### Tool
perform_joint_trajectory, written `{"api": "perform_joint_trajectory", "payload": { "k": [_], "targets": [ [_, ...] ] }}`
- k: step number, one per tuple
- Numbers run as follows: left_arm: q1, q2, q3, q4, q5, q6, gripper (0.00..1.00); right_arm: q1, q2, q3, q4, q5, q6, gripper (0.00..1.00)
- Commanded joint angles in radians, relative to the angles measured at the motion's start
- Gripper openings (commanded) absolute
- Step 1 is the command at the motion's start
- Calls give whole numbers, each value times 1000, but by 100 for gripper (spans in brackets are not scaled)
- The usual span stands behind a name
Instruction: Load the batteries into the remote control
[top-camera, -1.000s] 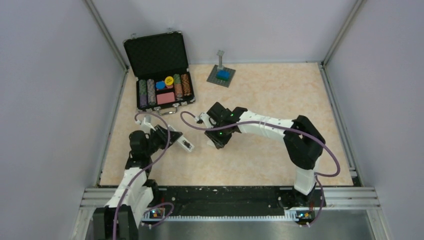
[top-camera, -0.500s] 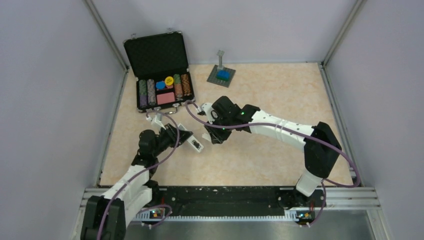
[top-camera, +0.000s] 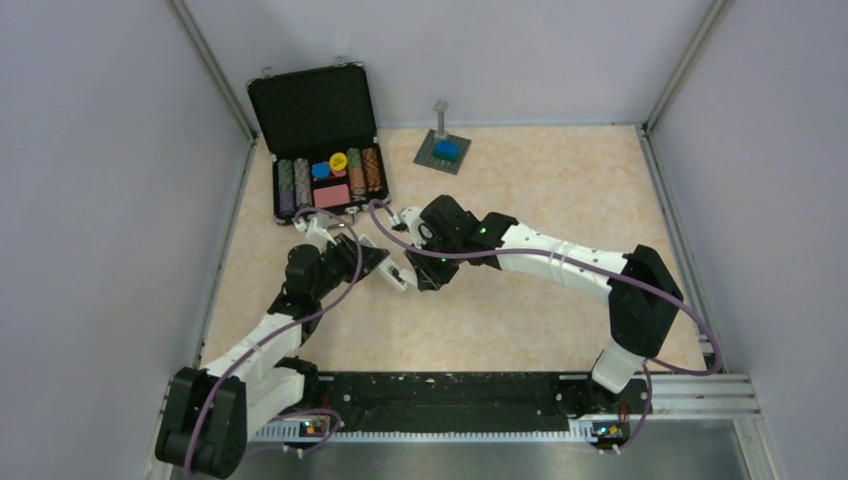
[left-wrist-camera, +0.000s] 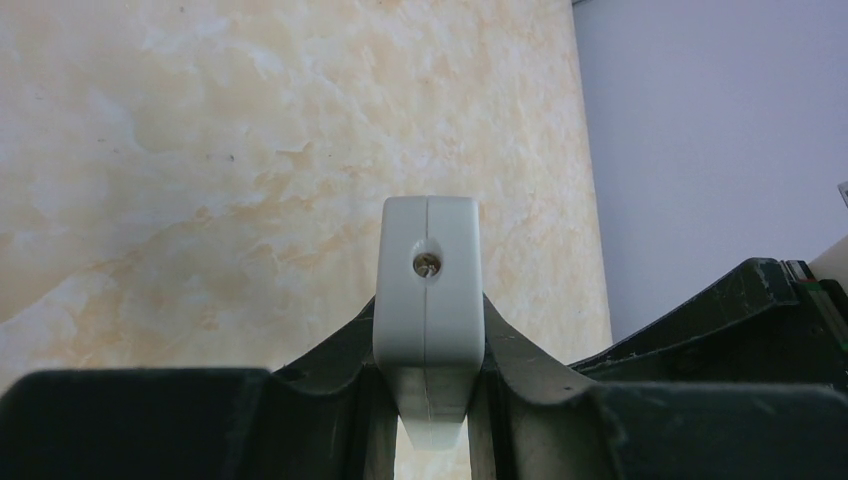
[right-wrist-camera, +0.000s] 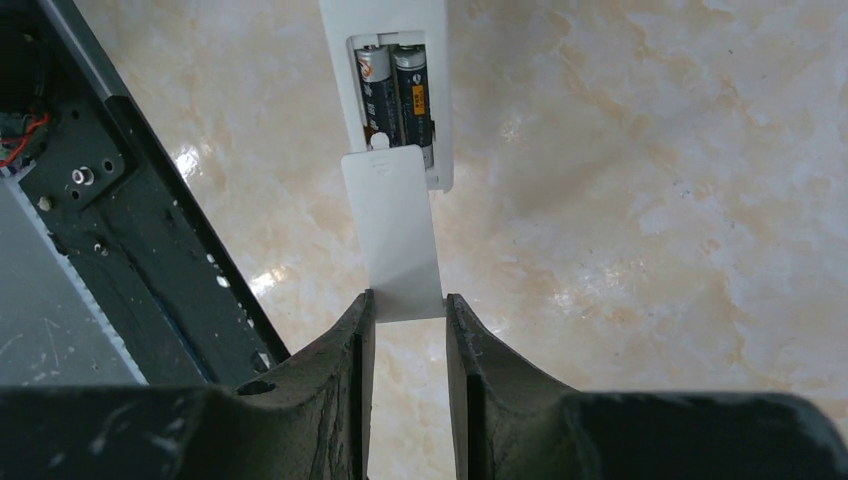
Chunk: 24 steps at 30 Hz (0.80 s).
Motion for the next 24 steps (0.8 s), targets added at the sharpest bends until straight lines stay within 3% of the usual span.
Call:
{"api": "perform_joint_trajectory", "payload": {
  "k": [1,24],
  "targets": [
    [-19,7,41,14,-21,-12,0,24,-20,4,41,8,36,28],
    [-43,14,64,-6,-9,-4,0,48,44,53,34,54,63,28]
  ]
}}
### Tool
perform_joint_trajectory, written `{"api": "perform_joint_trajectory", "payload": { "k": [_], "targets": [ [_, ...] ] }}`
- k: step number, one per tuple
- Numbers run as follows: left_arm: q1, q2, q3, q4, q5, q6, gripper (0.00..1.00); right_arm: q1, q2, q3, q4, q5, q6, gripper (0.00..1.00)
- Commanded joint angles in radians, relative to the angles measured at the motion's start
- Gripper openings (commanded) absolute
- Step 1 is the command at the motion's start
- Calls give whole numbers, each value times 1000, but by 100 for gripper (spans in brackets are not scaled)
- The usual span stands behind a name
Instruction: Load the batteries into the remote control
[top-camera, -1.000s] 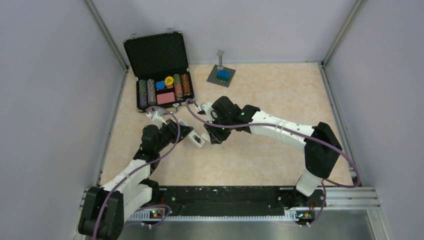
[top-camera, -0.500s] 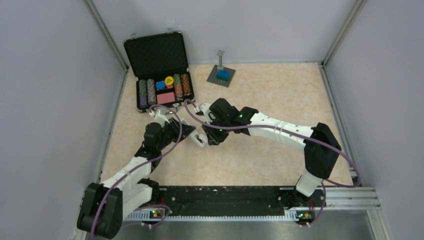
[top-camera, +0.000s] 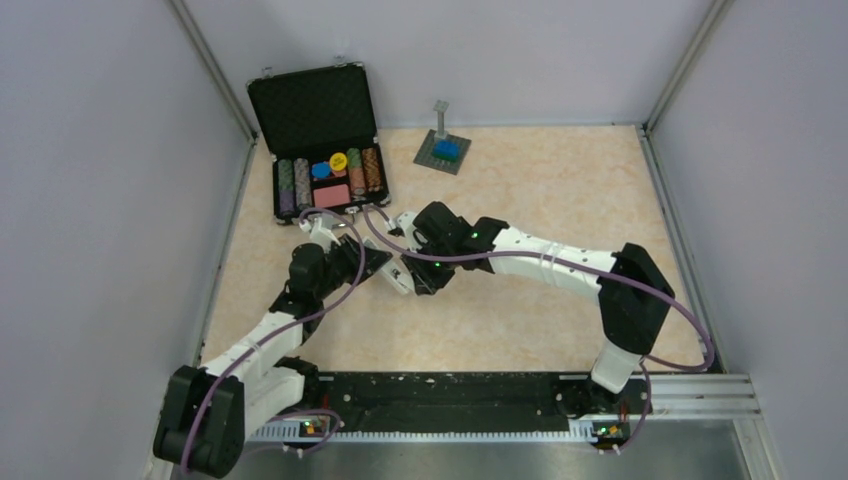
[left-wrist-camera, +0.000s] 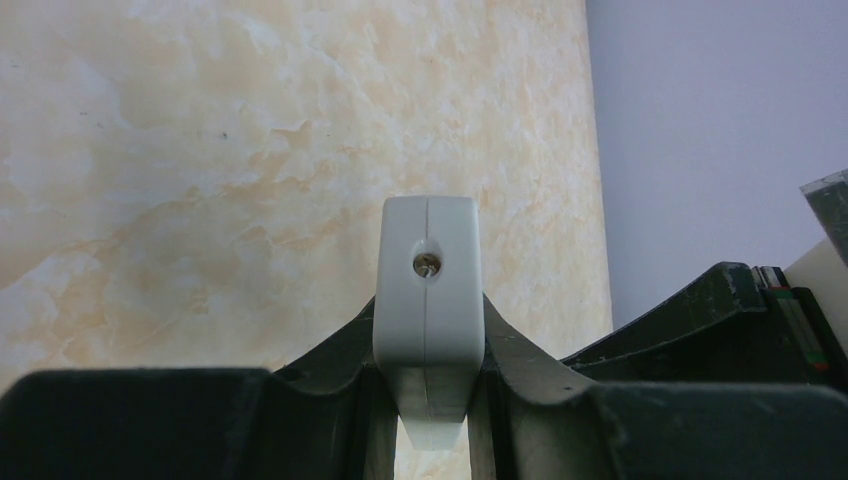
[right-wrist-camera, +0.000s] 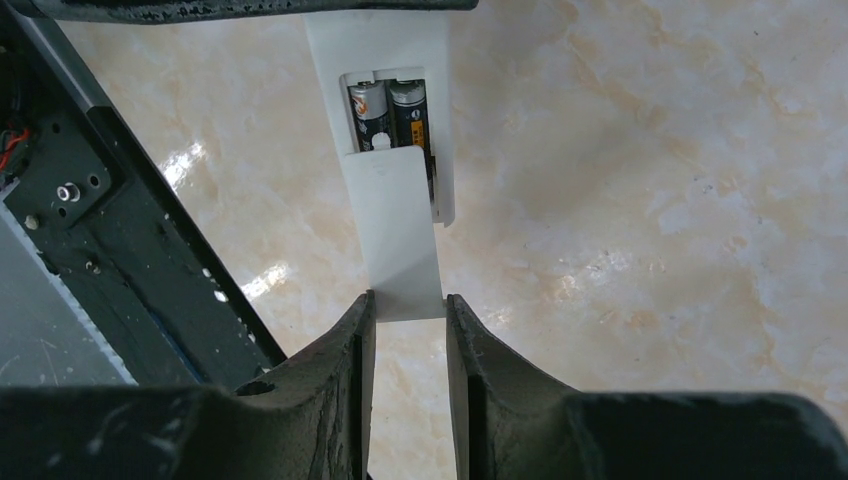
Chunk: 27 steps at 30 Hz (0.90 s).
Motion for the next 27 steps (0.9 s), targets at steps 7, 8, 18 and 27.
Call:
{"api": "perform_joint_trajectory", "payload": {
  "k": [7,8,18,27],
  "targets": [
    [-10,3,44,31,18,14,0,18,17,61,24,23,13,28],
    [-10,1,42,30,18,15,0,19,18,63,27,24,13,28],
    [-13,-5,38,22,19,15,0,20,34,69,49,20,25,28],
    [-17,-6,35,21,29,17,0,21,41,69,63,25,36,28]
  ]
}}
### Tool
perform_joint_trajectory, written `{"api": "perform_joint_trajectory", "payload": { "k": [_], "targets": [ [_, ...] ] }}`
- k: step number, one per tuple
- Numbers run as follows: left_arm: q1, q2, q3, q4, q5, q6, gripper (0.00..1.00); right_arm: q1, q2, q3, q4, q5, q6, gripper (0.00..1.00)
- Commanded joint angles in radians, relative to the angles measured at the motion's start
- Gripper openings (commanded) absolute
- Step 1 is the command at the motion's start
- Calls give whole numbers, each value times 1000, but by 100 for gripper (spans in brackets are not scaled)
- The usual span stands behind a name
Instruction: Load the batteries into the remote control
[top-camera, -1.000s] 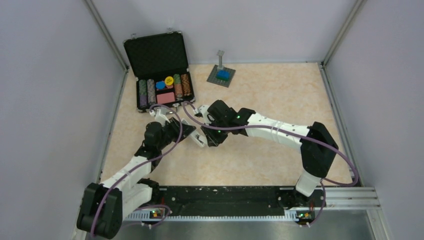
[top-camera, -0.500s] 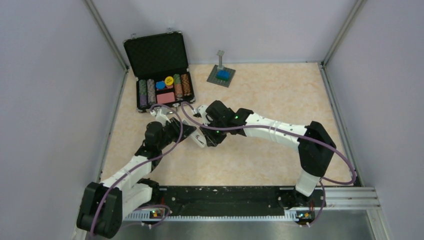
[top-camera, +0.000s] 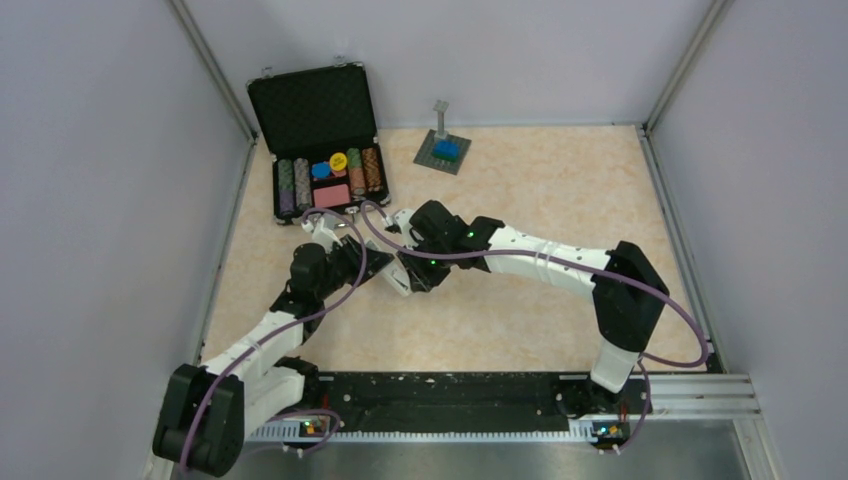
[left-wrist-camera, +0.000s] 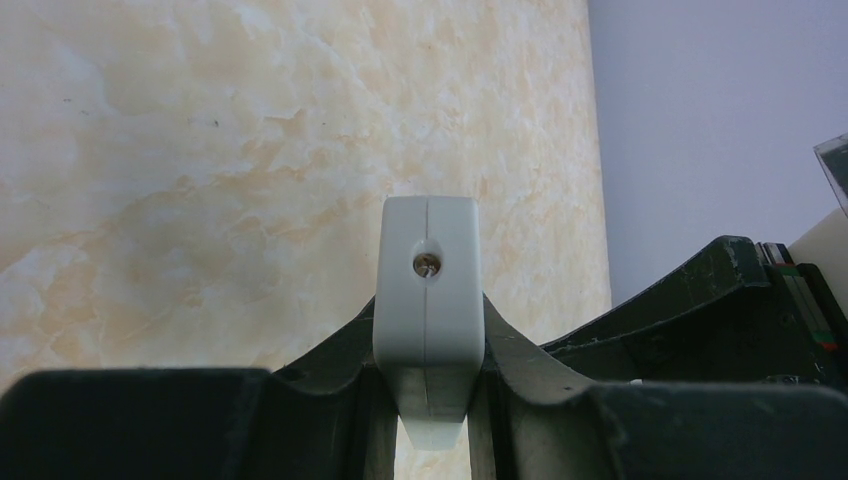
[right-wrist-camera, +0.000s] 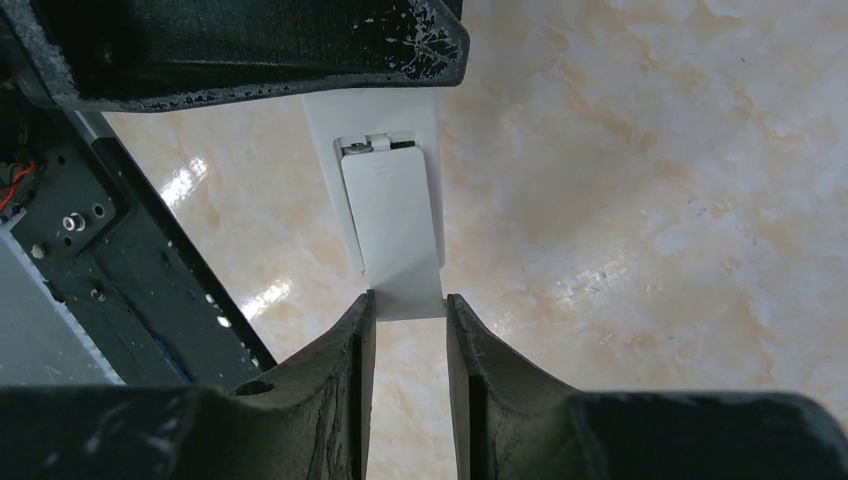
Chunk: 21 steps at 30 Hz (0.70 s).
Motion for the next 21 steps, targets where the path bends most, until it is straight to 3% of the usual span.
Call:
{"api": "perform_joint_trajectory", "payload": {
  "k": [1,15,21],
  "targets": [
    [-7,-13,30,30,20,17,0,14,10,49,35,8,15,28],
    [-11,-16,27,30,20,9,0,16,19,55,39,-3,24,28],
    [-11,-23,40,-53,-58,37,0,15,24,25,45,63,59,28]
  ]
}}
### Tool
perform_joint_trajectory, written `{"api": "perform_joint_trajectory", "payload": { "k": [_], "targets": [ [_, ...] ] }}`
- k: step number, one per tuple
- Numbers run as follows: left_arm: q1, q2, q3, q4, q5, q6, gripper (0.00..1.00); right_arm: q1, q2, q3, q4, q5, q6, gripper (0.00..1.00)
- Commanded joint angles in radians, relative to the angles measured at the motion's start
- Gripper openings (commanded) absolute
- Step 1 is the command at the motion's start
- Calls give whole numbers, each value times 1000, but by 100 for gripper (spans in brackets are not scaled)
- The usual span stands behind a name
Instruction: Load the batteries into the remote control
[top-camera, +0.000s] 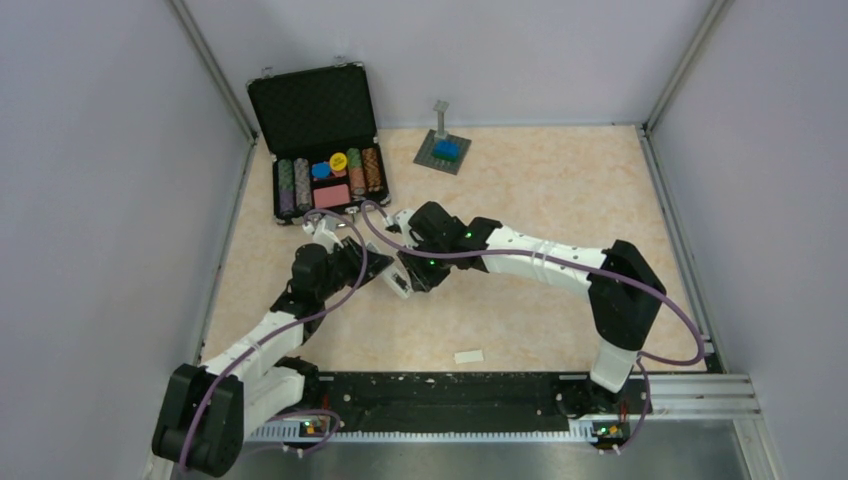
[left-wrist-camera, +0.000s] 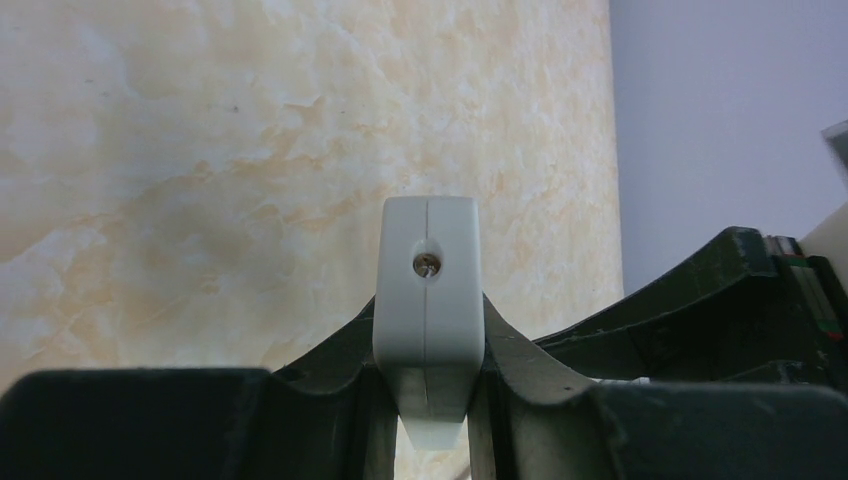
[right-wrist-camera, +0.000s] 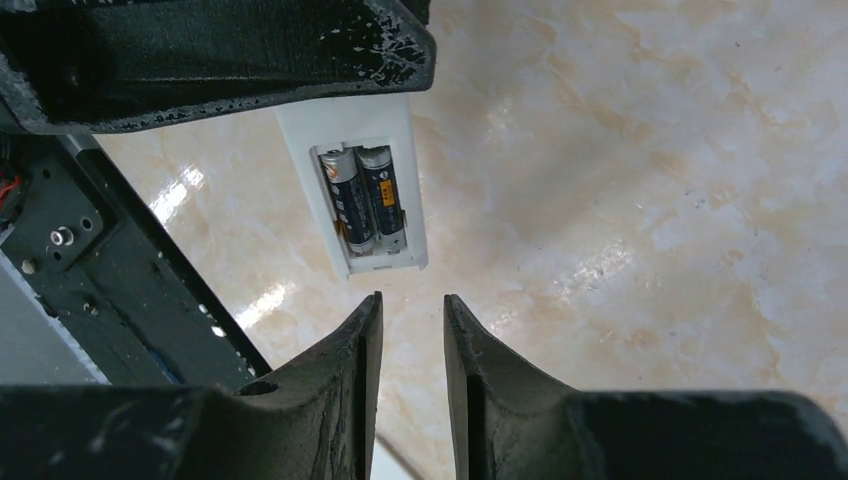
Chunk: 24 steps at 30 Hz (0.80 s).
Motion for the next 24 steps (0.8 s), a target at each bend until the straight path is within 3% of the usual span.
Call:
{"api": "perform_joint_trajectory", "payload": {
  "k": [1,5,11,14,20,24],
  "targets": [
    [-5,-23,44,-56,-64,42,0,15,1,11,46,69,52,29],
    [-4,-30,50,-88,-71,57,0,14,-47,-57,48,131,137,32],
    [-6,-30,47,-90,-31,56,0,14,-172,-256,13,199,239,47],
    [-6,-29,43,-91,-5,58,0,14,-260,-369,-15,183,196,54],
    [-5,-54,27,-107,-8,69,0,58,-392,-478,-67,-23,17,63],
    [-6,-79,42,-147,-45,82,0,125,-343,-413,-108,106,-7,64]
  ]
}}
